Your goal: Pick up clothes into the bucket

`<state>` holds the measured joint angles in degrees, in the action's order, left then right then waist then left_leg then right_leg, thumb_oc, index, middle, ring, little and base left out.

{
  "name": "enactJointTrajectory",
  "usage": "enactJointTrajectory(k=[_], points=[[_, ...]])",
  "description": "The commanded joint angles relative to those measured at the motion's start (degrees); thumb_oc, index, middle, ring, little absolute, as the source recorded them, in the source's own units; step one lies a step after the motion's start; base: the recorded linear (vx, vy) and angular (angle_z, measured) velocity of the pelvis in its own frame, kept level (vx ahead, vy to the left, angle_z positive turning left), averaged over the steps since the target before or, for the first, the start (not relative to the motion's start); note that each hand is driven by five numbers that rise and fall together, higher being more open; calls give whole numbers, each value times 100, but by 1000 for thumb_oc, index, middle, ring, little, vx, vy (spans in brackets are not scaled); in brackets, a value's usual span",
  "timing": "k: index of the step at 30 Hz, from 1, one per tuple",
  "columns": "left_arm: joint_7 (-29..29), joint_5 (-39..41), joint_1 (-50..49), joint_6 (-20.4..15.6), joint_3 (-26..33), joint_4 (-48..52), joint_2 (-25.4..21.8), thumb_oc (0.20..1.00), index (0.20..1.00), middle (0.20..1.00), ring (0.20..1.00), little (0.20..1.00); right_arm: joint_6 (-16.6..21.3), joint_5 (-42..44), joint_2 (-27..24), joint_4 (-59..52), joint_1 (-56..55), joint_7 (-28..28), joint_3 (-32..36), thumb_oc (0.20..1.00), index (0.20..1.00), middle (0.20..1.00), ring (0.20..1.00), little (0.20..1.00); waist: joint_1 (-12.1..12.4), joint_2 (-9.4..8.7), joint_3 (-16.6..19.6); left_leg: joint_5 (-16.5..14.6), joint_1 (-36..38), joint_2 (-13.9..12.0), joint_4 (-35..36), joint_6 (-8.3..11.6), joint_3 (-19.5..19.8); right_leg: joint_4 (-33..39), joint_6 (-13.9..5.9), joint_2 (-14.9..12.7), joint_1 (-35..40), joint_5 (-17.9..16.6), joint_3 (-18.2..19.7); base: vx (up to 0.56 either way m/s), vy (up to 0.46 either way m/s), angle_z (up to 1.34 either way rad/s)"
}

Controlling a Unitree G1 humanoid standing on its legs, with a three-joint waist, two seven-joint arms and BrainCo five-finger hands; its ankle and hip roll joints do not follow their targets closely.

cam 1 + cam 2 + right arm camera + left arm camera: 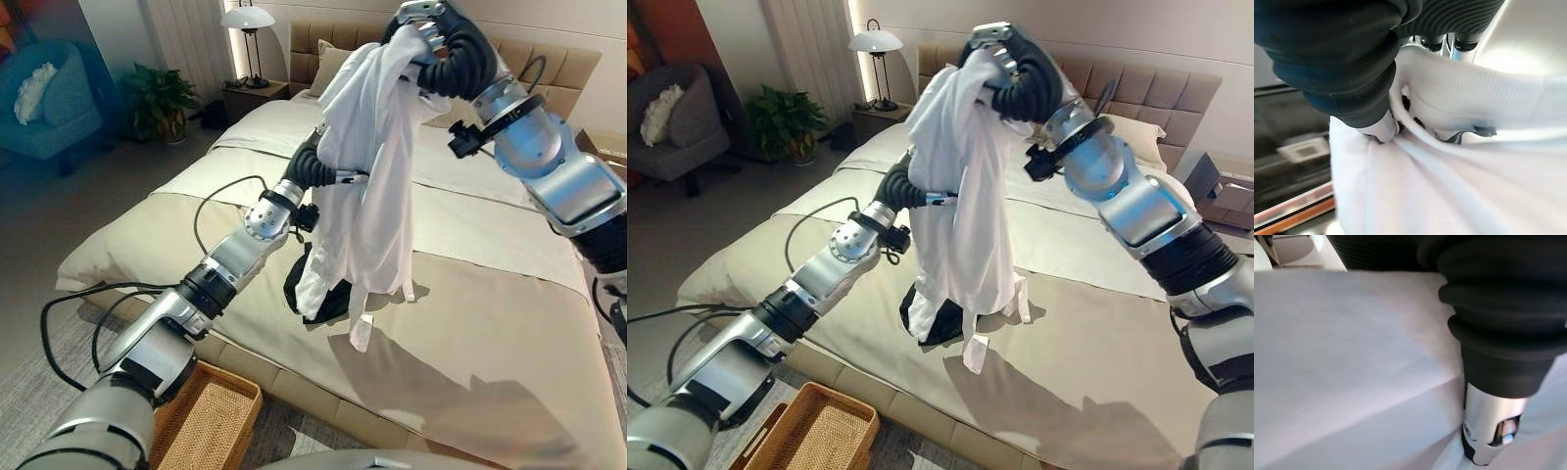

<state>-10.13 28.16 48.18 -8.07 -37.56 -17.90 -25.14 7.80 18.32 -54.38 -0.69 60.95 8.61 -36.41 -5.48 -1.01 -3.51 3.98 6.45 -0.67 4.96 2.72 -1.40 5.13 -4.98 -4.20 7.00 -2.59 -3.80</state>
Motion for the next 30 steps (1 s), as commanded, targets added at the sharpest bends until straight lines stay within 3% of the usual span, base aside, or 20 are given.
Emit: enactJointTrajectory(k=[1,2,3,4,7,13,15,16,17,18,20,21,23,24,25,27,28,29,30], points=[[718,1306,1284,-53,-1024,50,-638,1000,1000,1000,1000,1000,380,526,-221,-357,324,-23,303,200,200,200,200,200,122,-191,45,-746,-114,195,-786,-33,154,-666,-340,-309,-166,269,-301,0,0,0],[1018,1848,1475,41,-1395,254,-929,1000,1000,1000,1000,1000,388,624,-265,-422,343,-49,255,200,200,200,200,200,117,-171,55,-742,-111,198,-782,-28,151,-654,-347,-312,-163,256,-306,0,0,0],[1024,1867,1490,43,-1408,257,-945,1000,1000,1000,1000,1000,388,626,-261,-423,339,-51,274,200,200,200,200,200,117,-184,45,-744,-107,198,-784,-28,152,-653,-347,-313,-159,257,-307,0,0,0],[1252,2613,1708,138,-1865,583,-1328,1000,1000,1000,1000,1000,409,718,-306,-493,346,-81,153,200,200,200,200,200,112,-145,62,-737,-103,202,-772,-18,151,-640,-356,-309,-159,248,-304,0,0,0],[1510,3316,1810,318,-2352,947,-1737,1000,1000,1000,1000,1000,445,871,-366,-572,404,-73,-39,200,200,200,200,200,94,-139,46,-716,-110,192,-761,-3,160,-627,-363,-301,-178,230,-299,12,-2,4],[1741,3891,1571,483,-2451,1167,-1951,1000,1000,1000,1000,1000,506,987,-356,-622,293,-96,-91,200,200,200,200,200,62,-141,16,-702,-117,186,-734,5,161,-641,-367,-303,-196,240,-305,0,0,0],[1869,4157,1186,564,-2216,1245,-1903,200,200,200,200,200,517,942,-286,-578,253,-113,-89,200,200,200,200,200,59,-157,-3,-712,-114,190,-730,3,168,-661,-358,-300,-208,260,-280,0,0,0],[1870,4155,1178,565,-2209,1247,-1904,200,200,200,200,200,517,942,-283,-576,259,-113,-98,200,200,200,200,200,55,-153,0,-712,-115,189,-730,3,168,-662,-358,-299,-209,260,-279,0,0,0],[1904,4215,1030,560,-2100,1279,-1905,200,200,200,200,200,517,912,-266,-538,225,-116,-73,250,250,250,250,250,59,-160,-10,-717,-114,193,-731,-1,165,-669,-354,-297,-212,268,-273,0,0,0],[1923,4299,636,532,-1727,1348,-1889,200,200,200,200,200,527,817,-187,-482,69,-97,50,523,523,523,523,523,78,-176,-34,-730,-113,203,-738,-12,165,-683,-351,-298,-224,272,-256,0,0,0],[1901,4219,417,489,-1544,1385,-1936,200,200,200,200,200,509,741,-143,-464,-90,-87,155,624,624,624,624,624,90,-175,-46,-739,-114,203,-739,-23,167,-688,-345,-300,-228,276,-254,3,1,-2],[1890,4142,278,458,-1430,1422,-2014,200,200,200,200,200,499,703,-123,-451,-211,-84,242,868,868,868,868,868,104,-178,-60,-744,-122,203,-745,-30,169,-700,-341,-302,-237,283,-254,5,3,-3],[1820,4086,-406,376,-798,1475,-2149,200,200,200,200,200,443,547,-25,-374,-689,-79,592,1000,1000,1000,1000,1000,177,-200,-136,-753,-148,207,-763,-45,179,-735,-329,-307,-270,309,-274,0,0,0],[1820,4083,-420,377,-792,1479,-2150,200,200,200,200,200,440,544,-22,-381,-698,-79,592,1000,1000,1000,1000,1000,173,-200,-129,-754,-148,208,-764,-45,180,-737,-329,-307,-271,311,-274,0,0,0],[1766,4022,-957,308,-233,1538,-2281,200,200,200,200,200,403,523,21,-376,-1102,-83,916,1000,1000,1000,1000,1000,228,-212,-187,-754,-181,211,-780,-58,194,-768,-319,-307,-295,324,-278,0,0,0],[1725,3981,-1273,265,80,1592,-2354,200,200,200,200,200,397,520,26,-380,-1356,-92,1100,1000,1000,1000,1000,1000,259,-215,-217,-754,-199,213,-785,-65,201,-786,-315,-309,-313,334,-292,0,0,0],[1654,3876,-2060,199,879,1686,-2524,200,200,200,200,200,378,537,22,-417,-1897,-152,1536,1000,1000,1000,1000,1000,338,-232,-265,-762,-242,218,-809,-79,223,-807,-311,-318,-339,348,-309,0,0,0],[1652,3872,-2089,203,895,1703,-2531,200,200,200,200,200,373,534,28,-431,-1911,-153,1537,1000,1000,1000,1000,1000,329,-233,-257,-764,-242,218,-810,-79,223,-808,-311,-318,-338,350,-309,1,-9,-4],[1588,3656,-2817,117,1728,1753,-2662,200,200,200,200,200,342,581,32,-371,-2385,-230,1930,1000,1000,1000,1000,1000,417,-248,-311,-769,-277,222,-828,-87,246,-820,-305,-321,-359,364,-332,0,0,0]])
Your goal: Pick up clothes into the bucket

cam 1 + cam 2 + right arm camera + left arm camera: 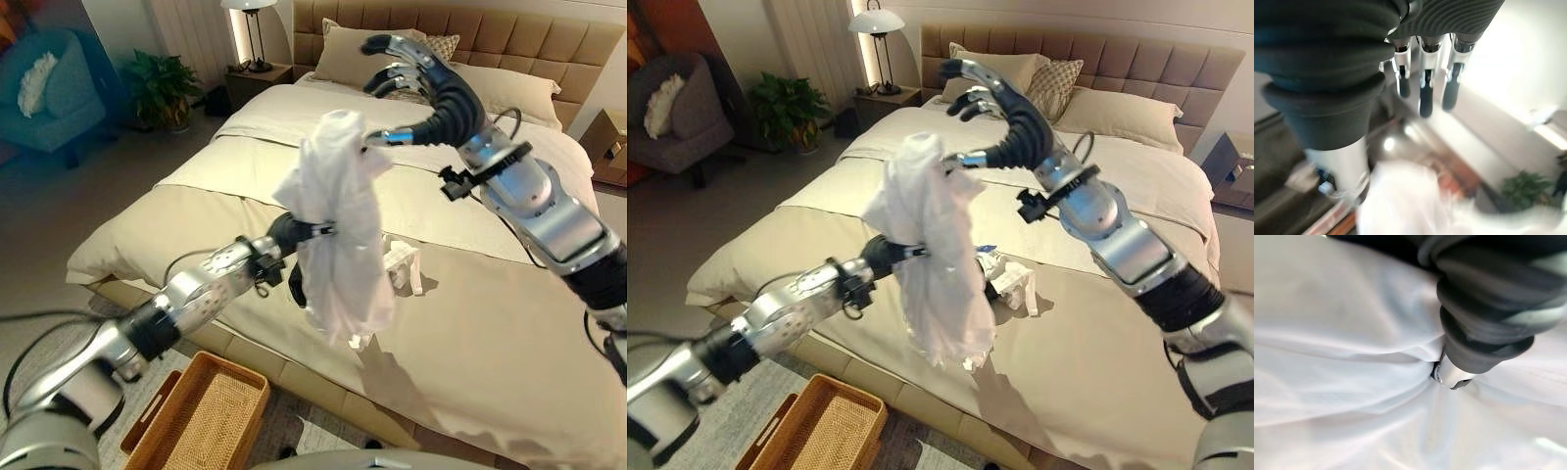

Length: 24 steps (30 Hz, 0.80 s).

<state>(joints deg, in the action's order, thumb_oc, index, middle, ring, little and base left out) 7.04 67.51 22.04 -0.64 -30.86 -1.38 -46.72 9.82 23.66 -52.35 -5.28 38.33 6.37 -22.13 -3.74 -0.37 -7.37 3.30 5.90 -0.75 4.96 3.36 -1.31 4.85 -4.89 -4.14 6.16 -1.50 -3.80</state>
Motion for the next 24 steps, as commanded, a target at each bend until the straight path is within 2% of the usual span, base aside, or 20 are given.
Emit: enactJointTrajectory(k=[1,2,4,5,6,7,8,9,10,11,12,14,15,16,18,19,22,23,24], points=[[-131,-284,-234,-623,1077,119,-510,200,200,200,200,200,137,45,-164,76,-134,-9,502,1000,1000,1000,1000,1000,234,-314,83,-703,-223,231,-831,-151,237,-793,-314,-327,-275,258,-333,11,-8,3],[-224,-497,-839,-768,1887,148,-527,200,200,200,200,200,123,109,-133,147,-525,-42,848,1000,1000,1000,1000,1000,315,-324,49,-710,-260,238,-856,-153,260,-811,-311,-337,-293,276,-371,13,0,11],[-376,-869,-1447,-954,2725,211,-414,200,200,200,200,200,111,294,29,275,-957,-51,1259,1000,1000,1000,1000,1000,392,-322,-6,-715,-306,250,-871,-168,302,-844,-298,-343,-327,299,-408,7,6,11],[-383,-877,-1489,-949,2752,239,-414,200,200,200,200,200,107,293,38,262,-967,-54,1255,1000,1000,1000,1000,1000,378,-326,2,-719,-307,251,-876,-167,305,-849,-298,-344,-326,305,-410,1,8,17],[-581,-1356,-1772,-1107,3272,228,-195,200,200,200,200,200,119,334,216,359,-1192,-44,1533,1000,1000,1000,1000,1000,446,-330,-34,-729,-355,269,-904,-174,342,-871,-292,-360,-350,319,-441,1,2,15],[-590,-1367,-1797,-1103,3287,248,-191,200,200,200,200,200,117,333,221,352,-1197,-45,1529,1000,1000,1000,1000,1000,436,-332,-30,-732,-356,270,-909,-174,344,-874,-292,-361,-349,323,-443,4,6,14],[-750,-1777,-1943,-1216,3585,292,-82,200,200,200,200,200,129,384,414,405,-1369,-23,1724,1000,1000,1000,1000,1000,468,-331,-37,-740,-378,281,-922,-178,369,-880,-287,-370,-350,336,-465,8,22,13],[-1079,-2494,-2189,-1418,4167,337,165,200,200,200,200,200,144,382,716,541,-1639,2,2082,1000,1000,1000,1000,1000,549,-312,-86,-750,-428,296,-942,-185,414,-904,-278,-387,-368,370,-508,7,21,17],[-1093,-2512,-2212,-1409,4180,363,173,200,200,200,200,200,140,378,723,531,-1643,2,2080,1000,1000,1000,1000,1000,538,-314,-81,-753,-431,297,-949,-185,419,-909,-278,-389,-368,375,-512,-1,33,25],[-1362,-3101,-2259,-1532,4548,401,328,200,200,200,200,200,128,279,887,693,-1741,69,2266,1000,1000,1000,1000,1000,606,-294,-123,-765,-503,331,-991,-190,461,-931,-270,-410,-394,397,-557,-5,15,20],[-1381,-3125,-2276,-1521,4556,428,337,200,200,200,200,200,128,276,892,692,-1741,68,2263,1000,1000,1000,1000,1000,597,-298,-119,-770,-511,333,-1002,-190,465,-937,-270,-412,-397,402,-561,-18,34,31],[-1734,-3924,-2293,-1633,4918,454,417,200,200,200,200,200,108,81,1002,949,-1781,172,2446,1000,1000,1000,1000,1000,696,-260,-221,-782,-660,386,-1093,-199,550,-991,-258,-448,-481,416,-628,-33,30,20],[-1748,-3941,-2294,-1629,4920,464,422,200,200,200,200,200,112,79,1004,958,-1770,173,2441,1000,1000,1000,1000,1000,689,-263,-220,-786,-672,389,-1105,-199,554,-998,-258,-450,-489,420,-631,-70,35,21],[-1903,-4368,-2331,-1674,5064,459,381,200,200,200,200,200,64,-135,984,1225,-1740,257,2494,1000,1000,1000,1000,1000,765,-221,-337,-782,-803,438,-1188,-210,617,-1074,-254,-489,-580,429,-676,-52,24,25],[-1987,-4559,-2337,-1666,5098,481,363,200,200,200,200,200,49,-272,980,1353,-1680,313,2479,1000,1000,1000,1000,1000,800,-194,-397,-786,-904,474,-1265,-219,665,-1179,-249,-520,-674,450,-716,-79,41,22],[-2090,-4888,-2389,-1668,5152,485,233,200,200,200,200,200,-31,-476,915,1730,-1566,412,2427,1000,1000,1000,1000,1000,913,-120,-553,-782,-1085,532,-1394,-241,770,-1392,-235,-592,-850,477,-790,-82,46,23],[-2094,-4723,-2318,-1725,5076,472,273,200,200,200,200,200,-75,-665,816,1965,-1397,514,2348,1000,1000,1000,1000,1000,971,-45,-717,-788,-1304,595,-1577,-262,889,-1675,-205,-684,-1070,538,-862,-91,56,27],[-2052,-4739,-2253,-1679,4868,343,230,200,200,200,200,200,-203,-932,698,2449,-1167,598,2186,1000,1000,1000,1000,1000,1056,46,-905,-848,-1533,669,-1829,-279,1023,-1985,-176,-778,-1243,649,-919,-79,59,30],[-2053,-4739,-2232,-1683,4864,332,233,200,200,200,200,200,-197,-932,691,2466,-1143,600,2179,1000,1000,1000,1000,1000,1045,49,-900,-816,-1570,679,-1832,-283,1030,-1982,-177,-787,-1272,622,-927,-97,85,34]])
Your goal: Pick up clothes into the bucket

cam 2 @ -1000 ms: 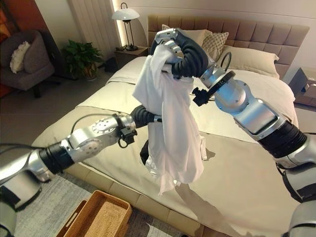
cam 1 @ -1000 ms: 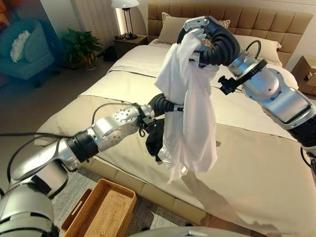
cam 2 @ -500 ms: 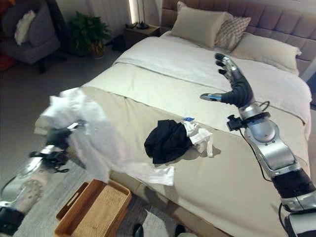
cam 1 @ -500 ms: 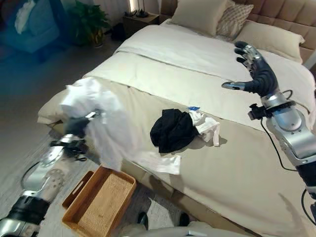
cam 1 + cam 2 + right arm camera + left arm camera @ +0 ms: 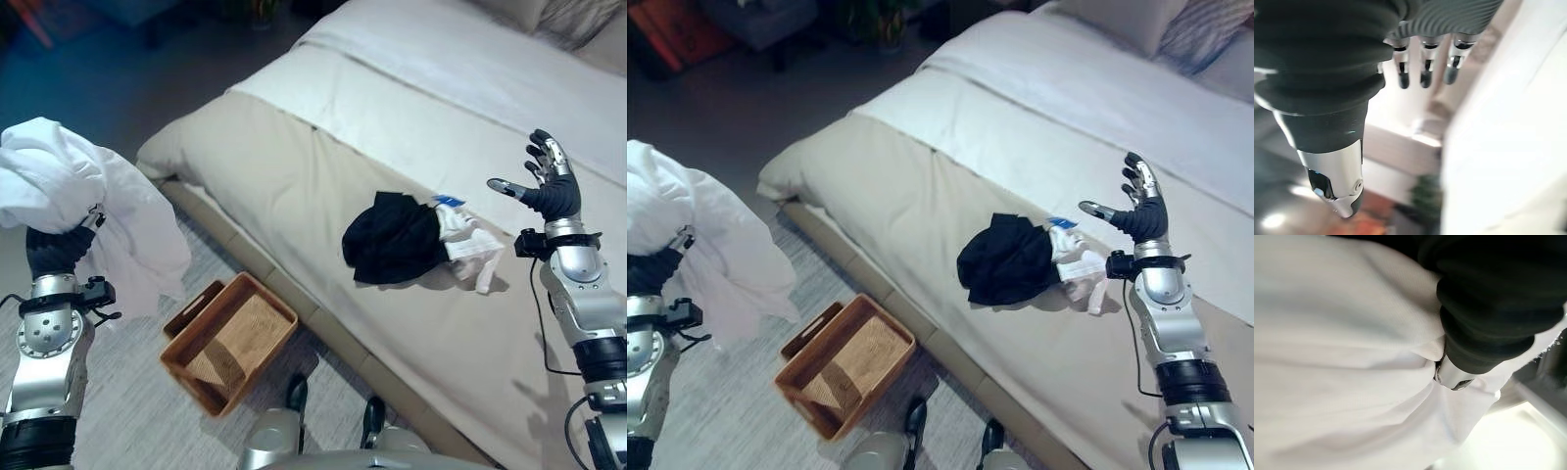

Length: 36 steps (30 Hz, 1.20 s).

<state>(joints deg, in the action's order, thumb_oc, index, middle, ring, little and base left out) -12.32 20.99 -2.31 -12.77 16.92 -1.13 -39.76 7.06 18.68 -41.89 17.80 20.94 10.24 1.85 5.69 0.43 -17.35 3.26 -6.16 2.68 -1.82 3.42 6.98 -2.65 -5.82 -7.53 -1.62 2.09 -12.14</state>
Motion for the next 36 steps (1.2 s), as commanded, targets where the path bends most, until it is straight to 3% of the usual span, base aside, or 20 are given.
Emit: enactJointTrajectory(k=[1,7,13,14,15,17,28,30,31,36], points=[[-113,-86,280,-431,-98,143,-520,200,200,200,200,200,0,-548,-411,551,781,319,-341,1000,1000,1000,1000,1000,158,55,-85,-864,-559,395,-1376,-306,293,-1507,-49,-531,-648,360,-138,-68,58,33],[-303,-260,851,-319,-758,-510,-535,200,200,200,200,200,-151,-972,-408,1365,1242,666,-608,1000,1000,1000,1000,1000,224,195,-536,-867,-1179,481,-1817,-308,452,-2004,9,-710,-1157,470,-160,-83,44,38],[-712,-787,1664,-190,-1454,-1396,-595,200,200,200,200,200,-198,-1232,-446,2095,1914,891,-1096,1000,1000,1000,1000,1000,218,164,-1059,-943,-1877,528,-2404,-320,436,-2566,73,-800,-1821,602,-74,-79,31,11],[-879,-1030,1927,-80,-1659,-1677,-630,200,200,200,200,200,-226,-1339,-498,2263,2129,928,-1305,1000,1000,1000,1000,1000,199,104,-1210,-1152,-2066,514,-2662,-311,421,-2803,66,-764,-2010,800,33,-104,21,1],[-886,-1033,1965,-90,-1674,-1695,-629,200,200,200,200,200,-218,-1335,-506,2283,2156,933,-1306,1000,1000,1000,1000,1000,211,116,-1229,-994,-2161,528,-2655,-320,394,-2785,105,-793,-2093,659,-9,0,0,0],[-1068,-1234,2292,19,-1910,-2063,-673,200,200,200,200,200,-226,-1382,-548,2367,2374,939,-1547,1000,1000,1000,1000,1000,166,32,-1244,-1200,-2456,514,-2879,-305,411,-2999,80,-752,-2395,849,67,-21,-24,-4],[-1386,-1672,4508,486,-3584,-3989,-1104,200,200,200,200,200,-268,-1330,-594,3227,3923,927,-3055,1000,1000,1000,1000,1000,-166,-358,-1244,-1349,-4391,468,-3903,-270,257,-3800,183,-593,-4355,914,315,-58,15,-2],[-1389,-1647,4906,550,-3882,-4270,-1116,200,200,200,200,200,-267,-1259,-526,3391,4188,958,-3279,332,332,332,332,332,-218,-412,-1244,-1370,-4682,446,-4024,-267,226,-3865,174,-562,-4637,891,342,-20,7,-13],[-1396,-1663,5137,579,-4050,-4463,-1149,200,200,200,200,200,-247,-1224,-468,3479,4326,968,-3390,200,200,200,200,200,-245,-437,-1244,-1381,-4806,431,-4079,-260,217,-3881,162,-548,-4759,883,351,-16,50,-14],[-1349,-1698,5969,672,-4675,-5027,-1225,200,200,200,200,200,-63,-987,-249,3378,4756,1113,-3671,200,200,200,200,200,-361,-535,-1244,-1462,-5446,370,-4405,-288,160,-4034,91,-504,-5365,852,382,-4,34,-11]])
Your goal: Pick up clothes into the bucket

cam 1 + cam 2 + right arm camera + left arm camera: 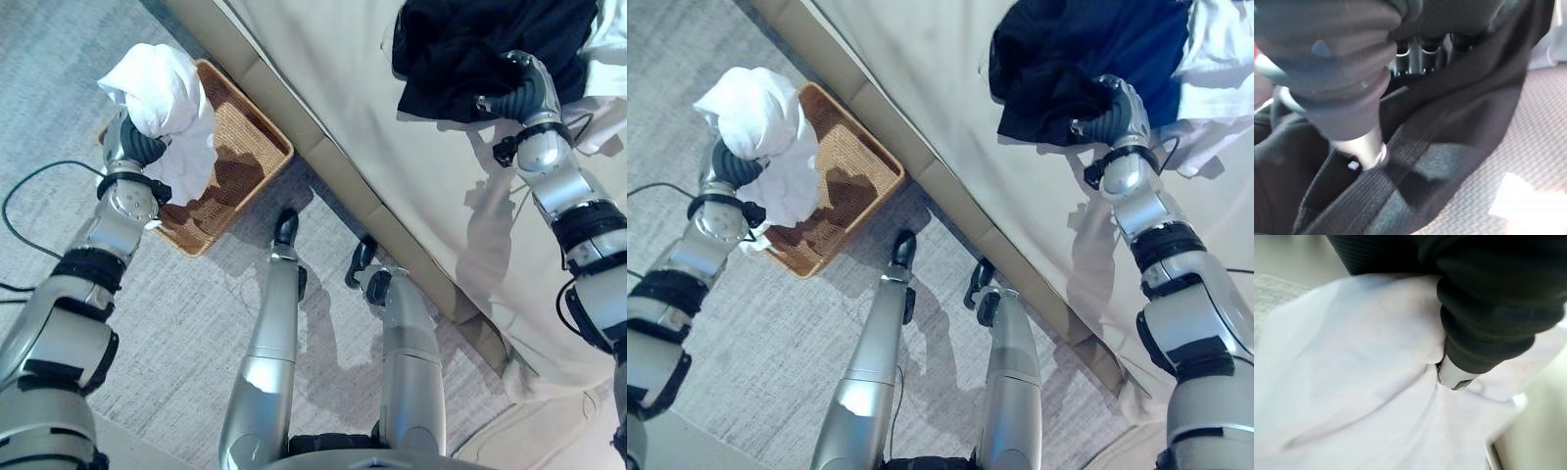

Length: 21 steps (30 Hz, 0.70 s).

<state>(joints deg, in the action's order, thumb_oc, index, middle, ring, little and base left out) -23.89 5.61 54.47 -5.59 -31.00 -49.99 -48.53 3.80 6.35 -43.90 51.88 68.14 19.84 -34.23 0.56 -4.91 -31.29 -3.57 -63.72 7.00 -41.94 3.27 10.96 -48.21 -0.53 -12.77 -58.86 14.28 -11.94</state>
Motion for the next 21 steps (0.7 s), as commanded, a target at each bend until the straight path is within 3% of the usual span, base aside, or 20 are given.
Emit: enactJointTrajectory(k=[1,8,10,11,15,21], points=[[-186,-160,565,3,-38,-379,-367,200,200,200,200,200,363,396,8,-230,88,228,-55,200,200,200,200,200,81,-43,150,-820,146,-84,-481,-281,-266,487,-474,31,193,-379,380,17,50,-14],[-22,-92,871,171,-153,-787,-451,206,206,206,206,206,660,776,61,-1317,-68,405,296,200,200,200,200,200,-71,-231,150,-960,-162,-195,-711,-347,-337,433,-601,99,-135,-413,411,17,37,-12],[52,2,879,258,-68,-883,-370,893,893,893,893,893,687,827,21,-1603,-138,431,431,200,200,200,200,200,-98,-247,150,-1016,-181,-216,-775,-374,-354,402,-635,102,-158,-407,421,9,38,-17],[233,88,892,373,-58,-1178,-283,1000,1000,1000,1000,1000,731,922,-31,-1816,-156,453,543,200,200,200,200,200,-134,-245,150,-1042,-182,-201,-817,-389,-367,352,-641,93,-179,-382,429,7,27,-9],[371,208,899,470,31,-1421,-161,1000,1000,1000,1000,1000,765,993,-145,-2174,-126,497,697,200,200,200,200,200,-173,-262,150,-1066,-189,-192,-850,-413,-380,310,-629,79,-200,-365,434,-4,19,-6],[452,-229,642,744,135,-1706,-59,1000,1000,1000,1000,1000,922,1106,-444,-2974,-77,688,1114,200,200,200,200,200,-204,-306,150,-1056,-24,-195,-823,-440,-401,368,-618,99,-64,-394,501,-24,18,0]])
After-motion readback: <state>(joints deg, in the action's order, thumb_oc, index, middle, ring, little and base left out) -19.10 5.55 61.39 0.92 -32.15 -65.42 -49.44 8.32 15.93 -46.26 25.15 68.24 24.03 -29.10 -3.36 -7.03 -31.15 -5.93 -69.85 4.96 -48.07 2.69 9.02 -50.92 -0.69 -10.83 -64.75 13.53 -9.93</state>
